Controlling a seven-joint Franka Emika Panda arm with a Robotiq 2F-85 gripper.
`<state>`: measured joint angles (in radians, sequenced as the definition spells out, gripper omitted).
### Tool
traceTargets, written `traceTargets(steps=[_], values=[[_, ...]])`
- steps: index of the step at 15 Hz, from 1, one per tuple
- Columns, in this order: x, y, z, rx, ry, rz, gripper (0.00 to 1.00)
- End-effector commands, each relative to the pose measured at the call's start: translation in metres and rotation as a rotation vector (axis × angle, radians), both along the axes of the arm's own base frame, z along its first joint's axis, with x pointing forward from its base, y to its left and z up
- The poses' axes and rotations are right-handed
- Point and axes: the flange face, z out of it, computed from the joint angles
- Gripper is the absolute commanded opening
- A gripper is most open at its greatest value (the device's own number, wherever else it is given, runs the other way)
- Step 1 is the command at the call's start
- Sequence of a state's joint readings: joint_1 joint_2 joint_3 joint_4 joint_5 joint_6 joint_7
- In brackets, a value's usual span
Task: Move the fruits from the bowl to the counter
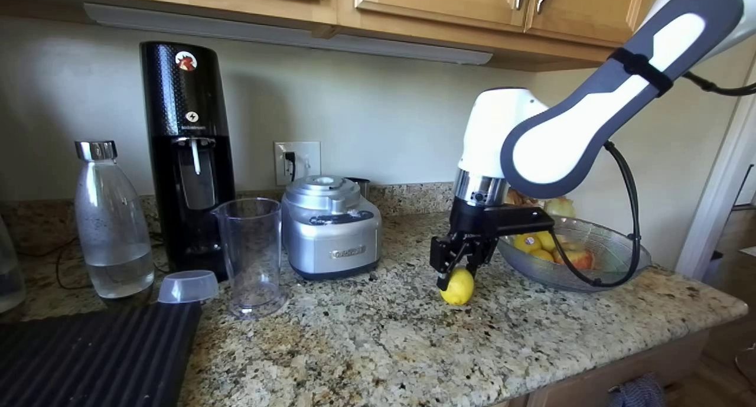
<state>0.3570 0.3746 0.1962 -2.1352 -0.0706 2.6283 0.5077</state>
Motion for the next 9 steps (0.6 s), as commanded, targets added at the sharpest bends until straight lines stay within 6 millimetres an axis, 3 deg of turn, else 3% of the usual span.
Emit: traceTargets(steps=[1,9], values=[[-0.002,-0.001,0.021,-0.007,-0.013,-0.003,0.98],[-0.010,-0.037,0.134,0.028,-0.042,-0.109,1.00]])
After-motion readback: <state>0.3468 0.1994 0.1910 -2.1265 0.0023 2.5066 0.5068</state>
